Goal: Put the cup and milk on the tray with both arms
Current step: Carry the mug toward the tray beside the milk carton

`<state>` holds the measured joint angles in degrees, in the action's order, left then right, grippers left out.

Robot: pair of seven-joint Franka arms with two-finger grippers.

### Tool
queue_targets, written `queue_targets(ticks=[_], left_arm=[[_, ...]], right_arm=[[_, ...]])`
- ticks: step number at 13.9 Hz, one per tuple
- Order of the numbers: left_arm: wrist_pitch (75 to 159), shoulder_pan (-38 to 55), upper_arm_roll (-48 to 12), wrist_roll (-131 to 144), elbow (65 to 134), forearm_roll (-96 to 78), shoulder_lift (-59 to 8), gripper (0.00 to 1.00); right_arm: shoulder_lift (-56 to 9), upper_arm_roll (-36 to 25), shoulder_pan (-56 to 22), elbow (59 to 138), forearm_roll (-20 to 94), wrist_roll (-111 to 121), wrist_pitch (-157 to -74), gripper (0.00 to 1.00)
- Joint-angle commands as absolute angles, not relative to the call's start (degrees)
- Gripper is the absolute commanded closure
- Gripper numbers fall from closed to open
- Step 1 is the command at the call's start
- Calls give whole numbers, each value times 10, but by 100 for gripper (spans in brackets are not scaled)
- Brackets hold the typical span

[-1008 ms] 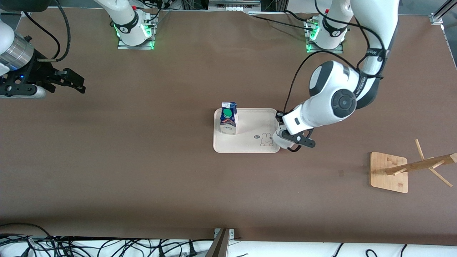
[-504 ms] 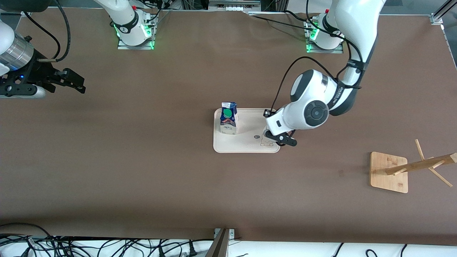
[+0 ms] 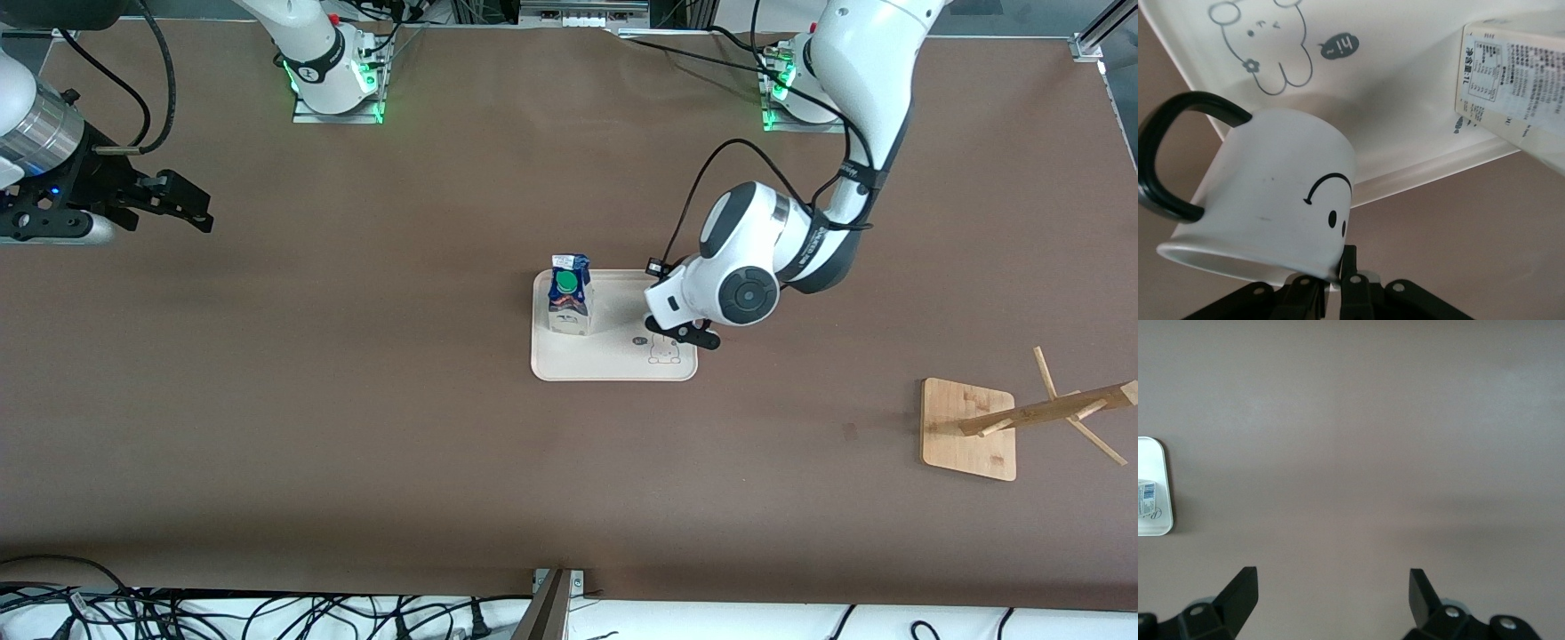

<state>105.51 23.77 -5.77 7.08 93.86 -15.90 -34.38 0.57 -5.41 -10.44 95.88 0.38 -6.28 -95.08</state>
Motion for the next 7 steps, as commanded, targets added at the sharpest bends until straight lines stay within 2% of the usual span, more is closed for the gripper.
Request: queue_targets(ticks=[1, 7], left_arm=[[1043, 254, -54, 90, 899, -161, -365, 100], [1043, 268, -54, 91, 897, -156, -371, 100]], right_arm=[[3, -53, -100, 948, 7, -64, -940, 0], [3, -53, -100, 947, 6, -64, -940, 0]])
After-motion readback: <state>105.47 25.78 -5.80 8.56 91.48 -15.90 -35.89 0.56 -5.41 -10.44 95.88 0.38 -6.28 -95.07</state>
